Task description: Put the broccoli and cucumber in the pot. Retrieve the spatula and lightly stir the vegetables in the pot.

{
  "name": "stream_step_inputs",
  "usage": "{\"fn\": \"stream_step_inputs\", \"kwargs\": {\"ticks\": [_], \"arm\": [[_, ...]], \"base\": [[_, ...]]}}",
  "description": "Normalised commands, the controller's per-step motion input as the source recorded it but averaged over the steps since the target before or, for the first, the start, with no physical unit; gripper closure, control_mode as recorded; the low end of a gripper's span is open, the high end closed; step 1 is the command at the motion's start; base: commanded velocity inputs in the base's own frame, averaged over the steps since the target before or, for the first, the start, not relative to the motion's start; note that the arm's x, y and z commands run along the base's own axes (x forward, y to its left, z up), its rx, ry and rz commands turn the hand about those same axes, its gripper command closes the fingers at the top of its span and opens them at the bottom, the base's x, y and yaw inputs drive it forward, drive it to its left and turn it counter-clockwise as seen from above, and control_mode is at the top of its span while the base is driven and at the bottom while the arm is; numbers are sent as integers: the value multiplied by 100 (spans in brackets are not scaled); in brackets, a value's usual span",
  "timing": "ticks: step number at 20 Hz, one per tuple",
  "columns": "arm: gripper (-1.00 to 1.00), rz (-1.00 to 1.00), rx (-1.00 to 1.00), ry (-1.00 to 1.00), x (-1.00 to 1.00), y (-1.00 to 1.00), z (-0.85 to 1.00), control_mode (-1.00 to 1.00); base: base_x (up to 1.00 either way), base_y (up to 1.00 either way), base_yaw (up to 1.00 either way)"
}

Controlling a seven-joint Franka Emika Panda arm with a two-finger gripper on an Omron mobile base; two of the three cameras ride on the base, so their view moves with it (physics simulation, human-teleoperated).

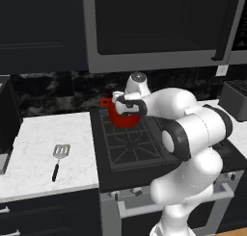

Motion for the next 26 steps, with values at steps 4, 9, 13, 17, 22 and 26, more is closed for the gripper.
{"fn": "stream_step_inputs", "kwargs": {"ticks": [4, 9, 13, 17, 22, 26], "arm": [[100, 0, 0, 7, 29, -6, 14, -100], [100, 0, 0, 2, 46, 0, 1, -100], [100, 0, 0, 0, 48, 0, -18, -100], [100, 0, 0, 0, 36, 0, -33, -100], [100, 0, 0, 0, 25, 0, -32, -100], [-100, 0, 0, 0, 27, 0, -21, -100]], "base": [[0, 0, 0], [0, 0, 0], [0, 0, 0], [0, 0, 0], [0, 0, 0], [0, 0, 0]]}}
